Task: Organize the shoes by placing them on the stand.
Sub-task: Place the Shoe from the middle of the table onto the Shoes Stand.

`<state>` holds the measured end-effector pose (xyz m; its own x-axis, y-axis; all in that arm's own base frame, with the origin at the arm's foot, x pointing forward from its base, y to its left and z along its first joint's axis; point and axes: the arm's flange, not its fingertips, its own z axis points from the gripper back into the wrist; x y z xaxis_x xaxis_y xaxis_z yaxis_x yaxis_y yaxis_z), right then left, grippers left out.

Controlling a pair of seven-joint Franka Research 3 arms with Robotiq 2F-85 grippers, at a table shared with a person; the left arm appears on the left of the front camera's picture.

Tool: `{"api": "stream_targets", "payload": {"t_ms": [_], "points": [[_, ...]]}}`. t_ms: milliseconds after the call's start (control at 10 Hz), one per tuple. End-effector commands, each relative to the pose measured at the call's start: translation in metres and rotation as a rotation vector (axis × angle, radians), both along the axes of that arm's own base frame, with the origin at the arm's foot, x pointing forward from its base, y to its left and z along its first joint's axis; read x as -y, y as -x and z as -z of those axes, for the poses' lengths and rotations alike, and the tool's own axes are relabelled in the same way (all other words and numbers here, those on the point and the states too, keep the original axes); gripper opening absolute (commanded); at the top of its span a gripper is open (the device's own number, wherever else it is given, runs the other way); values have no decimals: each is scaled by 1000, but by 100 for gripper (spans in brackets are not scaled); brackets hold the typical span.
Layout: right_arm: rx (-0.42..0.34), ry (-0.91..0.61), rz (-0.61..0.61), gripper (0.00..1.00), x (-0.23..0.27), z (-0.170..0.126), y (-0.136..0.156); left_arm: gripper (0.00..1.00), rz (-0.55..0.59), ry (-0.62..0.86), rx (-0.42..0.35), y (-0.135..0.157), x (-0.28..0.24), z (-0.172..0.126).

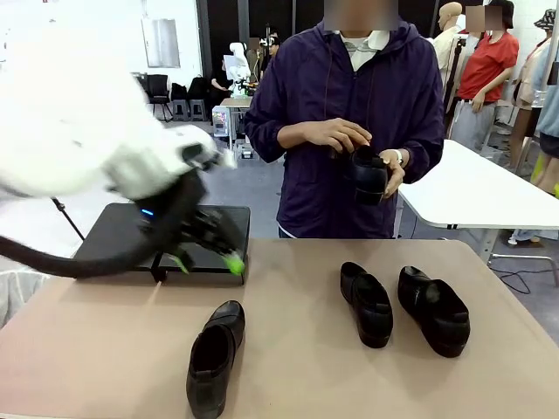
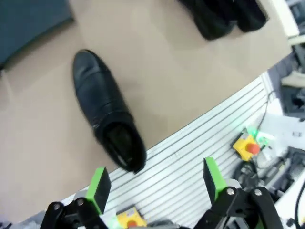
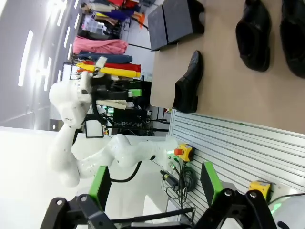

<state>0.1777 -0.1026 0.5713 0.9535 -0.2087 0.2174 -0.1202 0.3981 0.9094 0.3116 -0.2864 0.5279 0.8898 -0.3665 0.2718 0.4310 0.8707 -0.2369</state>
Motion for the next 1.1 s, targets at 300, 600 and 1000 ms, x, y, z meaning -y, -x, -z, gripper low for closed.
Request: {"api": "stream_targets", "payload": {"t_ms": [300, 600, 1000], "points": [[30, -16, -10, 100, 1, -4, -2, 100, 21, -57, -14, -6, 20, 21], [30, -16, -10, 100, 1, -4, -2, 100, -152, -84, -27, -20, 18, 54], [30, -16, -10, 100, 1, -4, -2, 100, -71, -109, -163, -5, 30, 99]]}}
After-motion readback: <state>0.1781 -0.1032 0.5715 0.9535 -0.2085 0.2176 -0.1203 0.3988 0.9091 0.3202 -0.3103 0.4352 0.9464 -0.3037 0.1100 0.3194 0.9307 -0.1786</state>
